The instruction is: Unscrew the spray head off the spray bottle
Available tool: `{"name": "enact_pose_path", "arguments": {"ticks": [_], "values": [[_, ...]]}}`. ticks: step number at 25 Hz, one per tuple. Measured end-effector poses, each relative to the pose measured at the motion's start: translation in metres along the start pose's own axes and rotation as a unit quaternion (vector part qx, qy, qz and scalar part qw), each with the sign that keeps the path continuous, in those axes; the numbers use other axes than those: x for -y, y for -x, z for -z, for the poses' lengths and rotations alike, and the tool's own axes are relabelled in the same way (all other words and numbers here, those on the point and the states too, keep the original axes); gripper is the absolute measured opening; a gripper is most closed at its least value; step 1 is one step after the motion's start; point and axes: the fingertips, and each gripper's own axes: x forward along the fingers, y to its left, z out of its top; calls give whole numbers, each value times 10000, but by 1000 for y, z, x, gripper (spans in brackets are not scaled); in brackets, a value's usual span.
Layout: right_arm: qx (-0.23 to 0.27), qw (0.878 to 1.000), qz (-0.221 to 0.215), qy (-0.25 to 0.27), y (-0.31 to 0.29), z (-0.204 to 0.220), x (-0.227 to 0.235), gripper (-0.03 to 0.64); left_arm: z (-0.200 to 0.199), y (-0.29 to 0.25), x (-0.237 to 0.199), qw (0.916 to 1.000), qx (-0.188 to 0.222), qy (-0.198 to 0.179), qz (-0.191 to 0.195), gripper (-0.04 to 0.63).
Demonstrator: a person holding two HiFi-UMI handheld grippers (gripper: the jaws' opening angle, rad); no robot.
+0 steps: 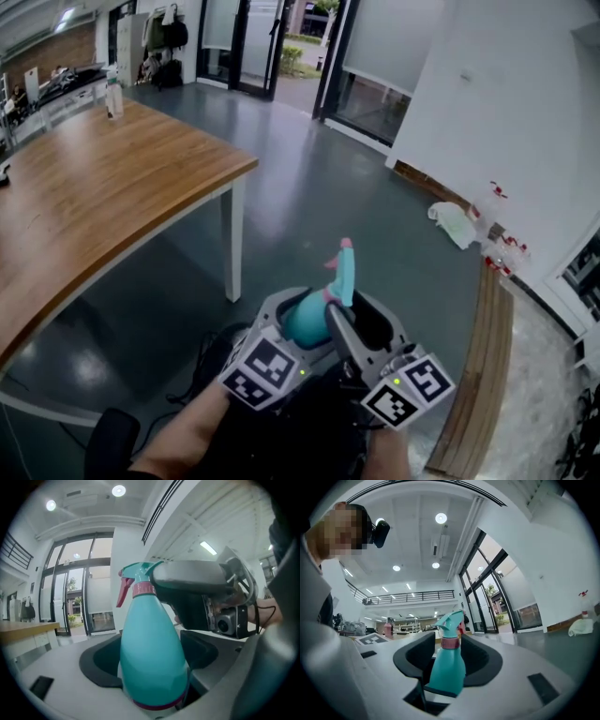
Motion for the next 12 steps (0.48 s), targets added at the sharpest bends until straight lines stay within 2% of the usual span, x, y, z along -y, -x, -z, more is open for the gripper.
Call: {"name": "enact_pose_path", "arguments": {"ticks": [3, 6, 10, 12], "values": [[-35, 9999, 112, 49, -4, 3, 2, 167, 2, -3, 3, 9996, -66, -250, -73, 399], [-19, 9998, 135, 129, -3, 3, 2, 167, 2, -4, 7, 9995, -78, -308, -37, 399], [48, 9998, 29, 198, 2, 0, 4, 143, -2, -2, 13, 9995, 6, -238, 202, 399], [85, 9996, -160, 215, 5, -3, 1, 141, -7, 2, 17, 9986, 130, -123, 490, 399]]}}
